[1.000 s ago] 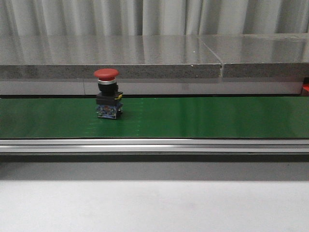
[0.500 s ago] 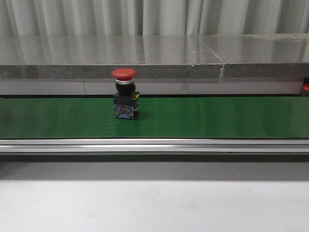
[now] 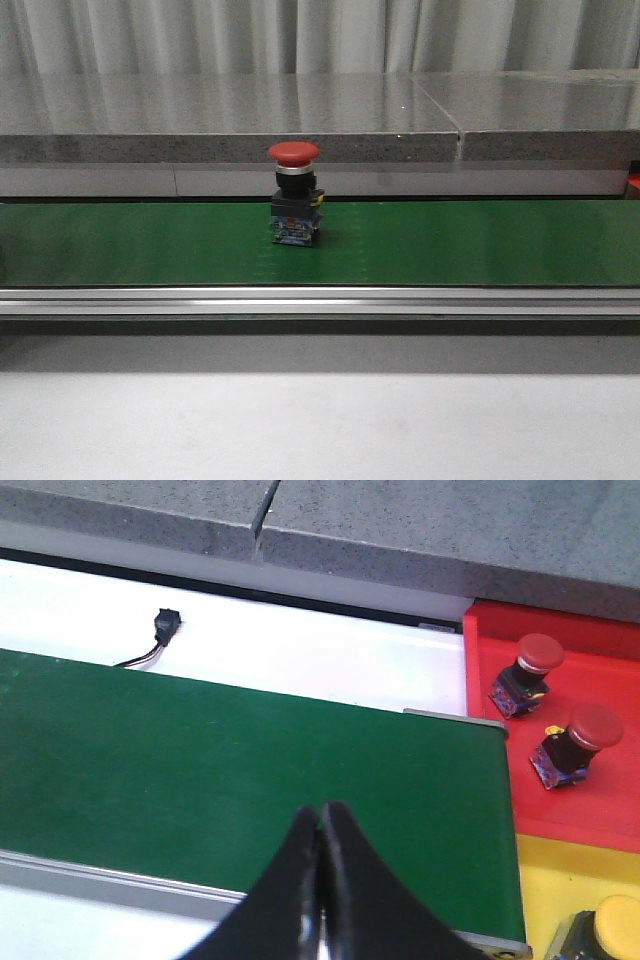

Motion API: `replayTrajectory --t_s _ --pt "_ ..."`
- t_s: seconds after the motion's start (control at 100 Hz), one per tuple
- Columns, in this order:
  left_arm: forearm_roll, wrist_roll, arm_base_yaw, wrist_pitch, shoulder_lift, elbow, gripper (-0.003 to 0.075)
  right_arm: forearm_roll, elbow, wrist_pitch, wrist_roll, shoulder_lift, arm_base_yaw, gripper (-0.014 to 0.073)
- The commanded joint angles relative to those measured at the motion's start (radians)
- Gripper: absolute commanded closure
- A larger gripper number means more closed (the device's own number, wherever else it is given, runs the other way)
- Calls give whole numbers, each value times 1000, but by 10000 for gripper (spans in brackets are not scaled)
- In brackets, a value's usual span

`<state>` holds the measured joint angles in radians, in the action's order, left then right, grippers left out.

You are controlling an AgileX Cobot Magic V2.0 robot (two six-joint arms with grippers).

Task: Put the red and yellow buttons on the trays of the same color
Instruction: 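Set the yellow button on the green belt and release it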

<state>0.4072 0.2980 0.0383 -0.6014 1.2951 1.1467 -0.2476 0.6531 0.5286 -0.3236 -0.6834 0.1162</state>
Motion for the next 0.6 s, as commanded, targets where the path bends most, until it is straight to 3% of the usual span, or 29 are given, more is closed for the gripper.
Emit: replayTrajectory --t_s 0.0,0.5,0.59 --pt "24 3 -9 63 -123 -5 81 -11 27 -63 -8 5 -5 662" --pt "24 33 -9 65 -641 -319 82 -11 27 -63 -8 5 -5 662" --pt "24 33 -9 75 -715 -376 120 -11 27 -63 -8 5 -5 662"
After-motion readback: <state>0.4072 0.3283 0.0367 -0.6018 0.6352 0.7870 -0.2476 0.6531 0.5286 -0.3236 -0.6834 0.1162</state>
